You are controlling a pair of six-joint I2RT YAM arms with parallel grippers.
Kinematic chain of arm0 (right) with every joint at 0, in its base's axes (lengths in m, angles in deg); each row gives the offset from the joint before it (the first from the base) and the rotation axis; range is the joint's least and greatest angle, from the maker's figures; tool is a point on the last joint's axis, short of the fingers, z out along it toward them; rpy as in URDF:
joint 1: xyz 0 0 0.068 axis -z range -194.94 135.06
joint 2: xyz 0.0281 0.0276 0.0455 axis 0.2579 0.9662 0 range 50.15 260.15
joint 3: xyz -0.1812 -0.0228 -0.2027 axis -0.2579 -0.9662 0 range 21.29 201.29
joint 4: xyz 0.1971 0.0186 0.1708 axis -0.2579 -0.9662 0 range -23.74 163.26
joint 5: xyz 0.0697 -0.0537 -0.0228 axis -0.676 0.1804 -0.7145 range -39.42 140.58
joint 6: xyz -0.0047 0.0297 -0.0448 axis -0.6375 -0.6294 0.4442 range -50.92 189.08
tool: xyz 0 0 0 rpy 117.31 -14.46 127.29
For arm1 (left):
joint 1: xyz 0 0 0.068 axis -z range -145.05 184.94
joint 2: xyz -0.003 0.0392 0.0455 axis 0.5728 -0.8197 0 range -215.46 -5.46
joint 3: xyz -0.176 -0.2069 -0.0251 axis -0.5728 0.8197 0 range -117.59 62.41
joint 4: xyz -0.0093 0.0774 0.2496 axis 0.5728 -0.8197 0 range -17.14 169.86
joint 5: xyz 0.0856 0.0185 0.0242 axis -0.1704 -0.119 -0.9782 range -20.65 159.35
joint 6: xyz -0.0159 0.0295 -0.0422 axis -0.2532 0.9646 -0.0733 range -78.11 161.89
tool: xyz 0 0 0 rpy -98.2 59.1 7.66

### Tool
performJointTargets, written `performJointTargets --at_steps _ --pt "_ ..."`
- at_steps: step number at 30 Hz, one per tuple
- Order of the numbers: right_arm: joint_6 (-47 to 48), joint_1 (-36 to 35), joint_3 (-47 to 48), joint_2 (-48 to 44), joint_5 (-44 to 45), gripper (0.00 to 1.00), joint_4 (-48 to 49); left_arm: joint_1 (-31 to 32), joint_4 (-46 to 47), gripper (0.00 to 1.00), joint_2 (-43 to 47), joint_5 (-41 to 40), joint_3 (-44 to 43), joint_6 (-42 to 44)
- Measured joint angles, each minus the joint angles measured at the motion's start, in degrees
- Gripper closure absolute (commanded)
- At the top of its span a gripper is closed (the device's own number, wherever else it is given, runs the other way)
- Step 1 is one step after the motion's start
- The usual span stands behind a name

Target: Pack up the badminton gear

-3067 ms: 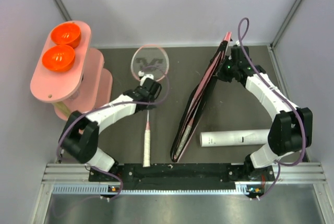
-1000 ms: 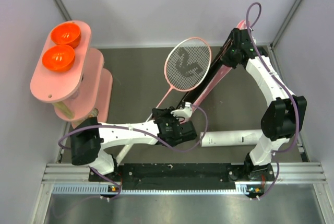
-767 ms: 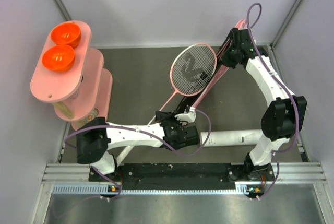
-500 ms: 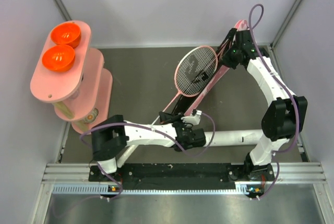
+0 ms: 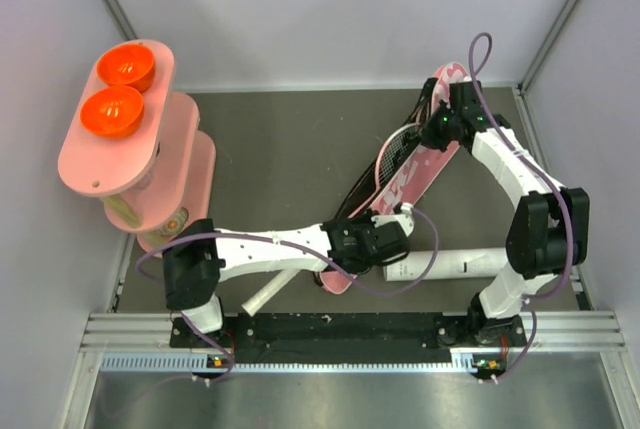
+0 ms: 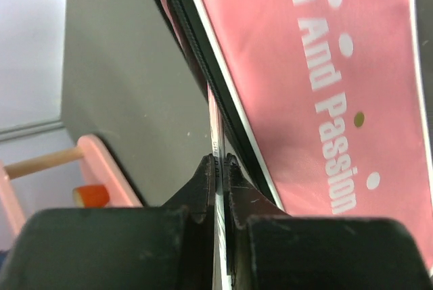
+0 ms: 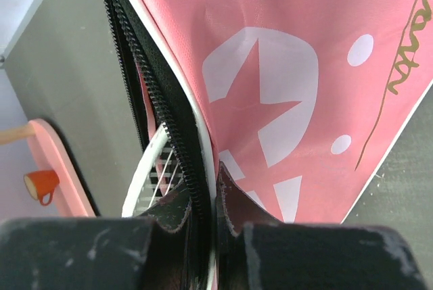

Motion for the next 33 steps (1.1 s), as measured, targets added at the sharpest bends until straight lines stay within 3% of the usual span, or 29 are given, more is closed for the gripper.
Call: performJointTargets --at_steps 11,18,24,33 --pt "0.04 0.04 -7.15 -3.98 -8.74 1.00 10.51 -8.26 7.08 1.00 0.46 8.59 -6.23 -5.95" --pt "-3.37 -0.02 -10.64 -5.88 -13.84 1.00 16.61 -11.87 10.49 1.00 -4.76 10.51 -13.09 -8.17" --pt "-5.16 -0.35 -12.24 -6.08 -16.17 1.00 19.12 -14.36 12.74 1.00 -8.92 12.63 -19.17 -9.29" --pt "-6.01 -1.11 -12.96 -6.08 -17.33 1.00 21.00 -18.14 16.22 1.00 -11.78 17.29 -21.20 -10.80"
